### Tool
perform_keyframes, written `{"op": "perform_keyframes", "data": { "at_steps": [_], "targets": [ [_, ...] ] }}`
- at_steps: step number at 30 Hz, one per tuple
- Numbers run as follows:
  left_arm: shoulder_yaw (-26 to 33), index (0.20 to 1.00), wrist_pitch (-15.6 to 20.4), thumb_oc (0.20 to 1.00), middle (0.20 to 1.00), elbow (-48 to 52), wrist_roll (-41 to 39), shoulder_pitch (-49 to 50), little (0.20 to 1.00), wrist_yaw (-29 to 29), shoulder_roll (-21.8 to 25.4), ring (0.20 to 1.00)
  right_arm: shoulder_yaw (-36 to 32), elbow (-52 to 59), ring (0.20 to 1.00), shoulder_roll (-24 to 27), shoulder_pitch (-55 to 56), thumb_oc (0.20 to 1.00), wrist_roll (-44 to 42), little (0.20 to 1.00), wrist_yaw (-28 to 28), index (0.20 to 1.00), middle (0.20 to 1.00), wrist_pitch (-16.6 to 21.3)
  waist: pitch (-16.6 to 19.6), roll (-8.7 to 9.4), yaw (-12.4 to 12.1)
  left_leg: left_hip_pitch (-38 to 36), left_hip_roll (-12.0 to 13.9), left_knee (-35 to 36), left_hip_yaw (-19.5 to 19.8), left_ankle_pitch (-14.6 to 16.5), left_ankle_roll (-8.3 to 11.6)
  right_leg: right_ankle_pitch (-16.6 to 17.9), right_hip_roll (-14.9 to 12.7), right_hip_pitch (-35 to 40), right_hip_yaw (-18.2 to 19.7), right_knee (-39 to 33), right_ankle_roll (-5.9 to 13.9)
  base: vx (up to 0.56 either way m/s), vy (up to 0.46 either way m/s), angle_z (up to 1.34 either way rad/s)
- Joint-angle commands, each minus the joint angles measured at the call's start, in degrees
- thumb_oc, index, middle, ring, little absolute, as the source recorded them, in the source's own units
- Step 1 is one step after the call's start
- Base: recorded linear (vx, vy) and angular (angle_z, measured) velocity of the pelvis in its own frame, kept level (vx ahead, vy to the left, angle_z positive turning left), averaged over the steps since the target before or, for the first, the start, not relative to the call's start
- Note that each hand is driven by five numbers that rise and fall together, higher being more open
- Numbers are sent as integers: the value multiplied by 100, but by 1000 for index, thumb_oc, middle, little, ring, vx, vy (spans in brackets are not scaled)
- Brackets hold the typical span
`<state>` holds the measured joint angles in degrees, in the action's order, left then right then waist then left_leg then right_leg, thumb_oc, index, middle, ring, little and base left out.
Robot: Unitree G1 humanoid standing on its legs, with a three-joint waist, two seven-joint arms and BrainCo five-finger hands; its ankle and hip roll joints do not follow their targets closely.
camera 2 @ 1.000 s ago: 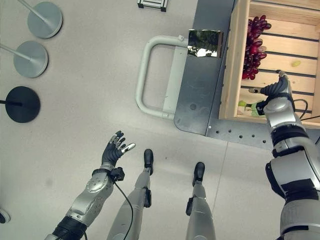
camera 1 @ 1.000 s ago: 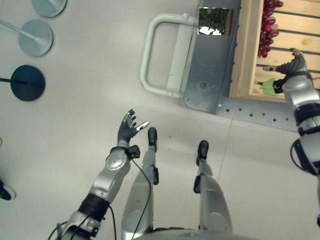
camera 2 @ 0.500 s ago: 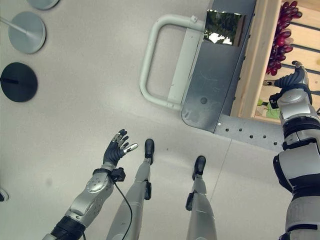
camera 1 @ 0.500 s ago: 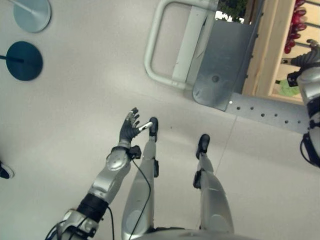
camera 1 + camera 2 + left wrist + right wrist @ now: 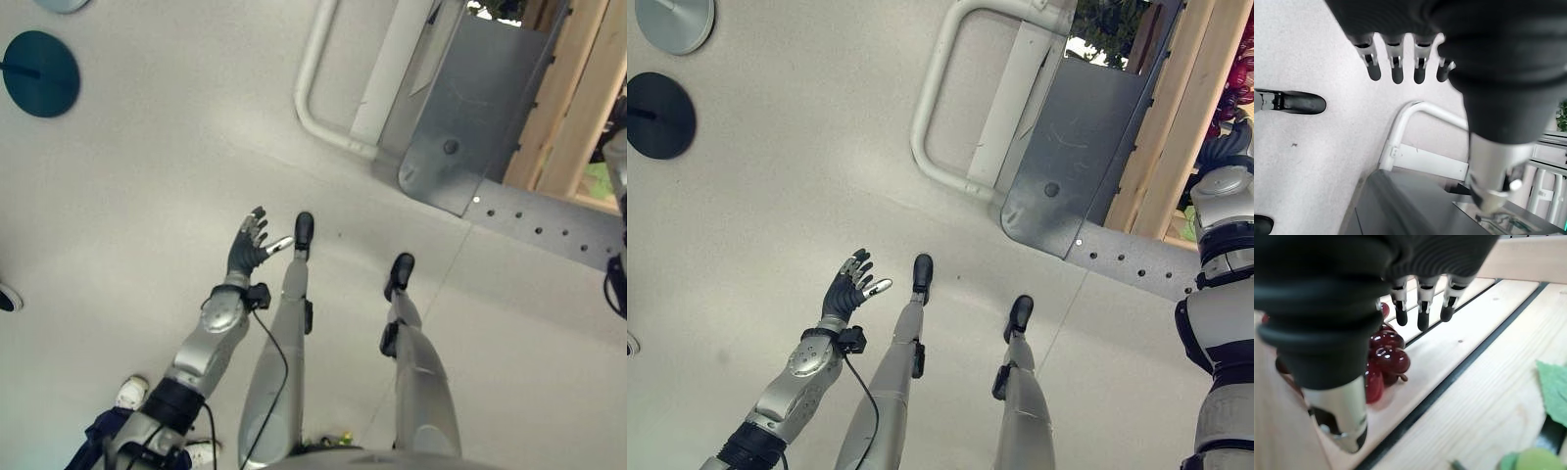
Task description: Pick up the fruits from the basket on one side to the basket on the other side
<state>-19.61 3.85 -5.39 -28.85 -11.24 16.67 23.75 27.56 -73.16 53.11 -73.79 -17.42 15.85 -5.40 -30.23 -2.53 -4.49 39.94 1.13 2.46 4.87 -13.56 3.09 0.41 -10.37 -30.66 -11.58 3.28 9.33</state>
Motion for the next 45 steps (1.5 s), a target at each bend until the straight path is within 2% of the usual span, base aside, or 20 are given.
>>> {"op": "perform_keyframes", "data": {
  "at_steps": [1, 4, 6, 8, 11, 14, 18, 21, 23, 26, 29, 30, 32, 36, 42, 45],
  "targets": [
    [-30, 1000, 239, 1000, 1000, 586, 165, 63, 1000, 4, -20, 1000, 97, 309, 1000, 308, -69, 1000, -711, 1000, 151, 1000, 1000, 336, 43, -15, 46, -799, 162, 40, -330, 680, 500, 222, 40, -279, 418, 85, 151, -2, 2, 10],
    [11, 1000, 216, 1000, 1000, 539, 171, -46, 1000, 39, -25, 1000, -132, 635, 1000, 212, 205, 1000, -847, 1000, 242, 1000, 1000, 424, 43, 13, 113, -854, 153, 56, -356, 654, 502, 261, 26, -245, 448, 67, 148, -11, 2, 3],
    [106, 1000, 179, 1000, 1000, 473, 174, -70, 1000, 91, -139, 1000, -545, 1320, 1000, 47, 775, 1000, -950, 1000, 426, 1000, 1000, 608, 43, 16, 222, -988, 151, 67, -395, 653, 529, 253, 25, -135, 468, 65, 142, 0, 0, 0],
    [246, 1000, 134, 1000, 1000, 352, 205, -66, 1000, 175, -282, 1000, -1212, 2469, 1000, -261, 1705, 1000, -909, 1000, 723, 1000, 1000, 806, 43, 16, 339, -1142, 158, 89, -436, 649, 542, 223, 38, -15, 473, 79, 124, -36, -42, 0],
    [366, 1000, 135, 1000, 1000, -24, 229, -90, 1000, 289, -473, 1000, -2265, 4440, 1000, -1057, 3438, 1000, -243, 1000, 1081, 1000, 1000, 916, 43, 33, 480, -1501, 198, 109, -481, 669, 554, 157, 94, 282, 492, 86, 74, -39, -79, -6],
    [553, 1000, 151, 1000, 1000, -269, 278, -75, 1000, 391, -537, 1000, -2813, 5545, 1000, -1831, 4542, 1000, 62, 1000, 1098, 1000, 1000, 1063, 43, 67, 612, -1847, 286, 40, -516, 719, 550, 159, 187, 667, 519, -31, 17, -76, -128, -9],
    [812, 1000, 189, 1000, 1000, -424, 97, 111, 1000, 450, -623, 1000, -2966, 6326, 1000, -2283, 5309, 1000, 323, 1000, 979, 1000, 1000, 1179, 44, 130, 699, -2287, 465, -110, -465, 761, 599, 96, 338, 1165, 515, -129, -53, -80, -144, -20],
    [927, 1000, 176, 1000, 1000, -380, 193, 232, 1000, 362, -606, 1000, -3067, 6642, 1000, -2356, 5671, 1000, 352, 1000, 816, 1000, 1000, 1258, 64, 214, 707, -2522, 624, -370, -492, 817, 620, 35, 427, 1564, 511, -208, -97, -55, -139, -19],
    [991, 1000, 157, 1000, 1000, -346, 257, 322, 1000, 288, -649, 1000, -3195, 6865, 1000, -2290, 5865, 1000, 484, 1000, 785, 1000, 1000, 1231, 143, 199, 762, -2625, 565, -565, -552, 968, 555, -7, 387, 1696, 423, -205, -116, -53, -54, -4],
    [1034, 1000, 185, 1000, 1000, -233, 272, 400, 1000, 256, -721, 1000, -3265, 7116, 1000, -2331, 5893, 1000, 379, 1000, 677, 1000, 1000, 1301, 236, 295, 766, -2737, 142, -852, -274, 1456, 344, 71, 375, 1683, 536, -153, -143, -92, -24, 12],
    [1109, 1000, 172, 1000, 1000, -199, 303, 400, 1000, 103, -720, 1000, -3304, 7279, 1000, -2410, 5930, 1000, -20, 1000, 351, 1000, 1000, 1440, 261, 497, 747, -2734, -466, -1388, 56, 2025, 50, 203, 369, 1564, 781, -22, -142, -125, -10, -5],
    [1160, 1000, 165, 1000, 1000, -186, 295, 445, 1000, 51, -719, 1000, -3356, 7340, 1000, -2423, 5989, 1000, -126, 1000, 254, 1000, 1000, 1466, 297, 536, 778, -2767, -512, -1458, 39, 2153, -30, 227, 377, 1537, 834, -10, -143, -84, 84, 4],
    [1201, 1000, 105, 1000, 1000, -190, 366, 543, 1000, -87, -709, 1000, -3565, 7473, 1000, -2495, 6195, 1000, -267, 1000, 139, 1000, 1000, 1500, 437, 539, 801, -2794, -469, -1361, -119, 2043, -81, 286, 429, 1511, 890, -11, -108, -42, 115, -5],
    [1291, 1000, 11, 1000, 1000, -149, 502, 585, 1000, -203, -594, 1000, -3711, 7638, 1000, -2740, 6564, 1000, -334, 1000, 20, 1000, 1000, 1432, 565, 691, 840, -2916, -459, -1156, -168, 1989, -177, 301, 403, 1449, 891, 151, -12, -73, 131, -1],
    [1372, 1000, -78, 1000, 1000, -66, 903, 486, 1000, -359, -337, 1000, -3770, 7527, 1000, -3066, 6897, 1000, -388, 1000, -108, 1000, 1000, 1316, 559, 990, 898, -3053, -417, -977, -327, 1883, -249, 475, 342, 1369, 1094, 360, 302, -141, 109, -11],
    [1378, 1000, -107, 1000, 1000, -10, 929, 416, 1000, -394, -206, 1000, -3773, 7373, 1000, -3225, 7011, 1000, -362, 1000, -71, 1000, 1000, 1267, 604, 982, 792, -2919, -172, -1122, -337, 1800, -227, 331, 175, 1540, 920, 610, 223, -235, -57, -12]
  ]
}}
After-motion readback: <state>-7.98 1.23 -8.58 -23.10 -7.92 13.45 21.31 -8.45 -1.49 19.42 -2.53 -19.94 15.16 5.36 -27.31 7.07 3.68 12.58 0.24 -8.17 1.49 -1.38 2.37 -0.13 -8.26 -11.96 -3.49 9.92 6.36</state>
